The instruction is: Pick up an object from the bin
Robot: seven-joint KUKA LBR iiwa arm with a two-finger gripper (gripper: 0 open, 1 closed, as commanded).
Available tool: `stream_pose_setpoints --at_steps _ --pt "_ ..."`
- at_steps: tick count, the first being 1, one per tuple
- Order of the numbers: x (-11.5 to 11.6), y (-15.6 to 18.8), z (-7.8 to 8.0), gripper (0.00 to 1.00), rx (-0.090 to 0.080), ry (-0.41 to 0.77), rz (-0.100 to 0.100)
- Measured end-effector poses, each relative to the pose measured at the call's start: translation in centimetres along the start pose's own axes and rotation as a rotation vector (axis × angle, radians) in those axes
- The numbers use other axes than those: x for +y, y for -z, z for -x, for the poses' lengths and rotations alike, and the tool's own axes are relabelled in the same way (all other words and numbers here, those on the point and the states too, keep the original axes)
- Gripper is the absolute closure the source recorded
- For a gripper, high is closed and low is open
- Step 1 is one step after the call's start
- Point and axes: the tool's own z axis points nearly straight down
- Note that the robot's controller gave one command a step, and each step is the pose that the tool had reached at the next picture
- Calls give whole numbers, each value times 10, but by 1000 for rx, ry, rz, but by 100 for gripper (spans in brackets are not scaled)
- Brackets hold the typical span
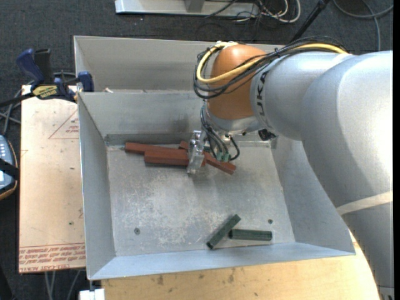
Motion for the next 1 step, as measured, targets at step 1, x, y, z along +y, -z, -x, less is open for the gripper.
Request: stream_pose_setpoints --at_steps 1 --pt "0 0 0 100 0 0 0"
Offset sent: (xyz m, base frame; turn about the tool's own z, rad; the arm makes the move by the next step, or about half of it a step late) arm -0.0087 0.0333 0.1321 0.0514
